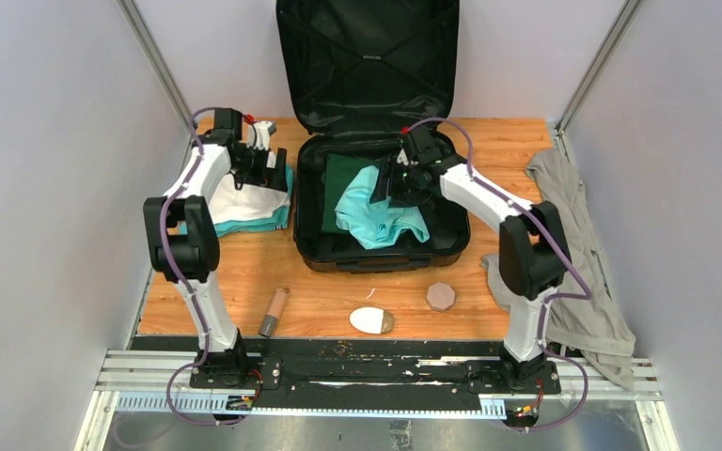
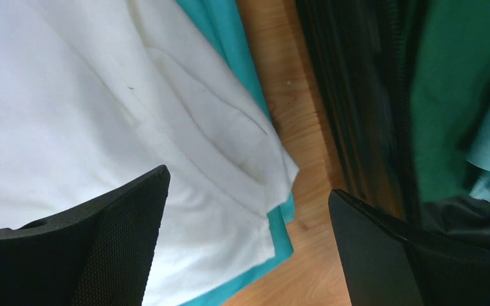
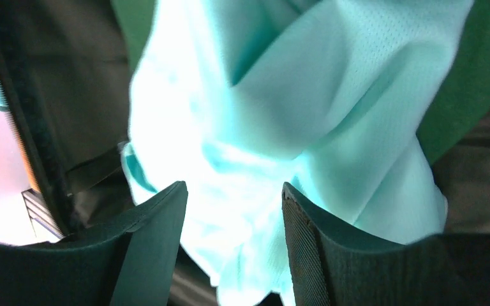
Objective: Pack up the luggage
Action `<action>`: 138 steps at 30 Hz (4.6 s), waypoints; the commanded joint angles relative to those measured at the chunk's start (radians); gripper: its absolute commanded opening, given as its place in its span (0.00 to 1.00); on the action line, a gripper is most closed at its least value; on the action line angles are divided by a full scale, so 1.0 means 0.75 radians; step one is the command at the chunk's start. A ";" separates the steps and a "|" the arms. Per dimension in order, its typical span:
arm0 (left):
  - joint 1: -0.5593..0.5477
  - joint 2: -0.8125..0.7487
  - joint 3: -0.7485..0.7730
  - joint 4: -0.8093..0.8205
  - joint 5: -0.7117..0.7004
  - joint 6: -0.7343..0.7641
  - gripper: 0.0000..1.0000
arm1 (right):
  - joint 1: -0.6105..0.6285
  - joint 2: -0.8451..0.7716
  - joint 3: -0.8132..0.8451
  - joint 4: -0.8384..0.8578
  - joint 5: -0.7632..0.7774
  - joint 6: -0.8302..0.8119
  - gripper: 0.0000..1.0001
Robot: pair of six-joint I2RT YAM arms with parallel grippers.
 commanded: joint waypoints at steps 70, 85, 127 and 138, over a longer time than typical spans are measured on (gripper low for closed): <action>-0.329 -0.303 0.194 -0.009 0.580 -0.402 0.00 | 0.124 -0.236 -0.133 0.654 -0.239 0.699 0.90; -0.601 -0.082 0.345 -0.003 0.465 -0.406 0.00 | -0.145 -0.406 -0.419 0.908 -0.278 0.880 0.91; -0.165 -0.144 -0.170 0.023 -0.195 0.051 1.00 | -0.106 -0.113 -0.281 0.091 -0.084 0.142 0.53; -0.164 0.118 -0.078 0.142 -0.348 -0.043 1.00 | -0.100 -0.374 -0.253 0.067 -0.065 0.079 0.72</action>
